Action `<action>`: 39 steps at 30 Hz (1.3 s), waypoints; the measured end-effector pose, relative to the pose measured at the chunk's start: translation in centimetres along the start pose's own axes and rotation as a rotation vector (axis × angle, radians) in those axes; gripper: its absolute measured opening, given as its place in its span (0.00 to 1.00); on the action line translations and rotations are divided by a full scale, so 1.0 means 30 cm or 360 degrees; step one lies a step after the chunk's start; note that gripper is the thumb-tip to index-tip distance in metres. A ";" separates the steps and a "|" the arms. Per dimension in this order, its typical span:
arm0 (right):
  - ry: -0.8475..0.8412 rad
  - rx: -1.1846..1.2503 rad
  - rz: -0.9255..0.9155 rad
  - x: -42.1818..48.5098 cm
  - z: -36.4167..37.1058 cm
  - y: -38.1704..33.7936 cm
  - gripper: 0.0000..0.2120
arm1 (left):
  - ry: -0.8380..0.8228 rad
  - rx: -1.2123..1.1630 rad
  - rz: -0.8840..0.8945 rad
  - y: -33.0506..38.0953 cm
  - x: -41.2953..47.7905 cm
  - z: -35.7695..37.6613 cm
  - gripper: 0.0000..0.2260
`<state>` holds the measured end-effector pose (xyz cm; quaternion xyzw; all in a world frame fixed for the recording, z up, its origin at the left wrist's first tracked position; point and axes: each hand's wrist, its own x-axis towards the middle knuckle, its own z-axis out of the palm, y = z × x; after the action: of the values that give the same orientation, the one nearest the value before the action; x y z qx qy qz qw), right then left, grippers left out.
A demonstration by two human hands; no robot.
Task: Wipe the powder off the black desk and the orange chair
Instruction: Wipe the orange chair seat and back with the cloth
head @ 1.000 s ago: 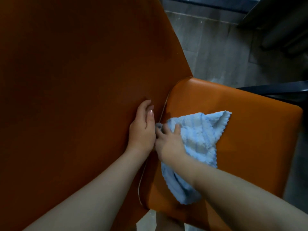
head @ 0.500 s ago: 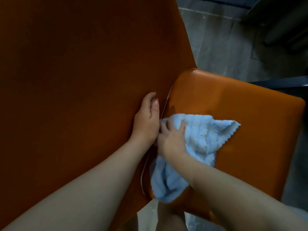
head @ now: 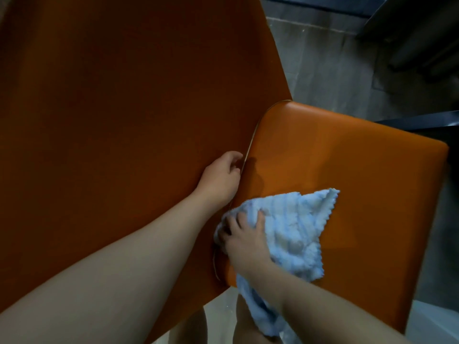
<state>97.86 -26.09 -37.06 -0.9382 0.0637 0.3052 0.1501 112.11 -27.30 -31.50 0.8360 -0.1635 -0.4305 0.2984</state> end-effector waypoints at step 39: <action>-0.0197 -0.0114 0.0162 -0.293 0.144 -0.101 0.24 | -0.0712 0.2960 0.0415 -0.143 -0.425 0.027 0.27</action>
<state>89.02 -21.59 -34.45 -0.9178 0.0909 0.3721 0.1046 104.18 -17.53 -26.67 0.6119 -0.5838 -0.2417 -0.4758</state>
